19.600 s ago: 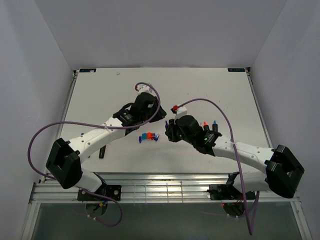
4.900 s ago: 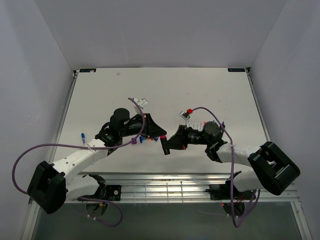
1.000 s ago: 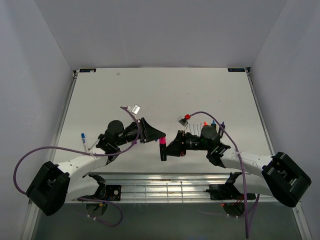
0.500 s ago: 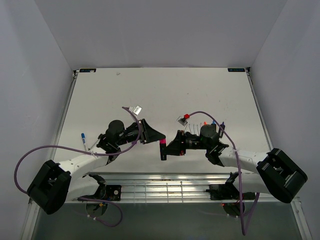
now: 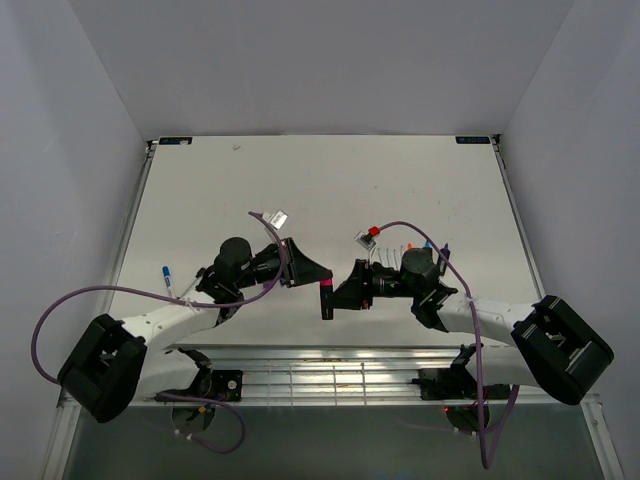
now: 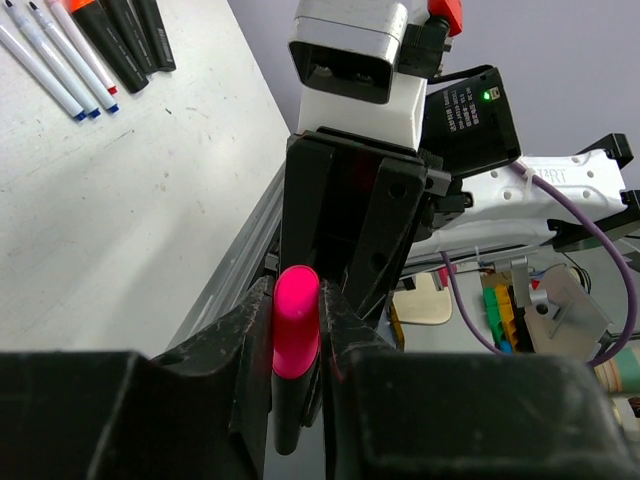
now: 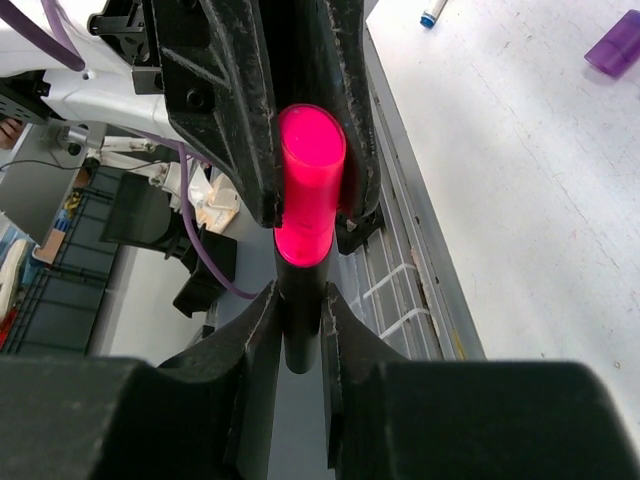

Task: Open the pen caps

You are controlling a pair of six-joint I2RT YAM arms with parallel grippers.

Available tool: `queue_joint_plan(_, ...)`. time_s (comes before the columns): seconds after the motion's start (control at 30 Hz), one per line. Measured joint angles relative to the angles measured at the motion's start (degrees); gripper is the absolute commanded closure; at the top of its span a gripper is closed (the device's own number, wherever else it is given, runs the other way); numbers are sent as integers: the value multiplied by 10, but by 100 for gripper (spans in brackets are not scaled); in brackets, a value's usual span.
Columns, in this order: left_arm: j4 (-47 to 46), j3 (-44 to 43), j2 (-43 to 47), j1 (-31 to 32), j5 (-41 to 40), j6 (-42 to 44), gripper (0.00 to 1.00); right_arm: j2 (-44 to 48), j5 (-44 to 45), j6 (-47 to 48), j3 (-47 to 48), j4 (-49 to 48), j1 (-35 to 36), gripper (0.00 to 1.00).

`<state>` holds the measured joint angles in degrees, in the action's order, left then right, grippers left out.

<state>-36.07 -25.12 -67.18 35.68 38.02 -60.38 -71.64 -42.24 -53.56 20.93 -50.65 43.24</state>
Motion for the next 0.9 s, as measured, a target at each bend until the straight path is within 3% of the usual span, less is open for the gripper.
queue_joint_plan(0.07, -2, -1, -4, 0, 2, -1, 100, 0, -1, -1, 0, 0, -1, 87)
queue_joint_plan(0.1, -4, -2, -7, 0, 3, -1, 100, 0, -1, -1, 0, 1, -1, 75)
queue_joint_plan(0.2, -3, -3, -15, -1, 3, -8, 100, 0, 0, 8, 1, 9, -2, 61)
queue_joint_plan(0.37, -3, -2, -16, 0, -9, -35, 100, 0, 4, 42, 19, 20, -2, 53)
queue_joint_plan(0.47, -3, -2, -14, 0, -24, -50, 100, -5, 5, 57, 25, 25, -2, 59)
queue_joint_plan(0.5, -3, -2, -14, 0, -29, -54, 100, -10, 5, 62, 28, 26, -2, 79)
queue_joint_plan(0.53, -2, -2, -14, 0, -33, -55, 100, -16, 4, 66, 31, 27, -2, 91)
queue_joint_plan(0.73, 51, -10, 0, 0, -82, -37, 100, -21, 46, 80, 57, 111, 2, 92)
queue_joint_plan(0.8, 125, -37, 5, 0, -130, -36, 100, -13, 119, 123, 91, 207, 24, 92)
queue_joint_plan(0.9, 244, -108, -10, -3, -196, -33, 100, -10, 305, 189, 164, 351, 84, 92)
